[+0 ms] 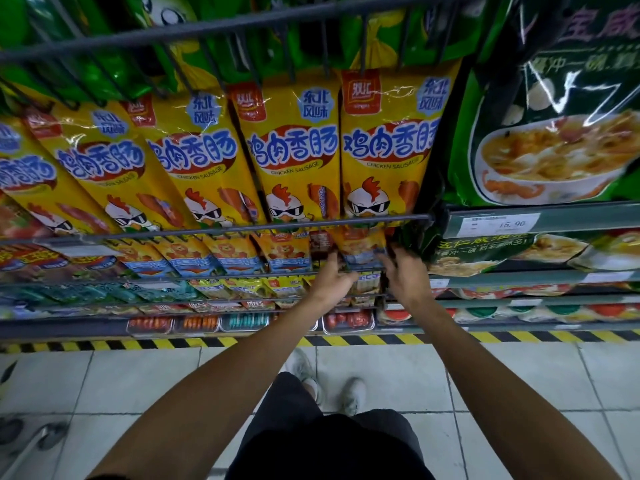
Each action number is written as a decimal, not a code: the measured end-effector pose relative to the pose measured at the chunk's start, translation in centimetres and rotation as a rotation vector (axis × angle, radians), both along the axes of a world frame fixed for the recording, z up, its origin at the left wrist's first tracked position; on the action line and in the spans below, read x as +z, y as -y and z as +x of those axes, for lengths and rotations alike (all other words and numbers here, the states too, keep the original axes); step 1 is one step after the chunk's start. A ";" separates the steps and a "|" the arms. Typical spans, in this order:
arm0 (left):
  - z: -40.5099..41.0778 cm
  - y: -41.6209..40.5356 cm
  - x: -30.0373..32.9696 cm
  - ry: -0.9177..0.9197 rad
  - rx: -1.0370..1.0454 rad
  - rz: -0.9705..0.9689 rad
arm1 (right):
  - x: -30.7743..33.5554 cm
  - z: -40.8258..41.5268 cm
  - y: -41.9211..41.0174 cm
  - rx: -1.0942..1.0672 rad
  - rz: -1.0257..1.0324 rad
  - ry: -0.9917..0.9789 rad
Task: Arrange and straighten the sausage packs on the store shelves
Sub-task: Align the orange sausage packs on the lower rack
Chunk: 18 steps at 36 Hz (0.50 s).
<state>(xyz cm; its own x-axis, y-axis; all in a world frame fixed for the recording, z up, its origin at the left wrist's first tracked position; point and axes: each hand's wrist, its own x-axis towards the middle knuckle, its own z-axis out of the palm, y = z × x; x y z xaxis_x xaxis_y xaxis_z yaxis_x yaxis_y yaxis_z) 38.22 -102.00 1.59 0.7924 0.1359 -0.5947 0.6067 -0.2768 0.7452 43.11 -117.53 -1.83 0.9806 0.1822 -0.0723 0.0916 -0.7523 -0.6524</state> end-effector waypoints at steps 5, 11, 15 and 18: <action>-0.3 0.2 0.1 0.014 -0.042 0.030 | -0.3 0.0 0.1 0.020 -0.151 0.000; 0.0 0.8 0.5 0.073 -0.053 0.052 | -0.1 -0.3 0.4 -0.033 -0.172 -0.069; 0.0 1.0 0.6 0.031 -0.091 0.074 | 0.2 -0.3 0.2 -0.016 -0.229 -0.072; 0.4 1.0 1.0 -0.023 -0.124 0.065 | 0.0 -0.7 0.0 -0.023 -0.229 -0.081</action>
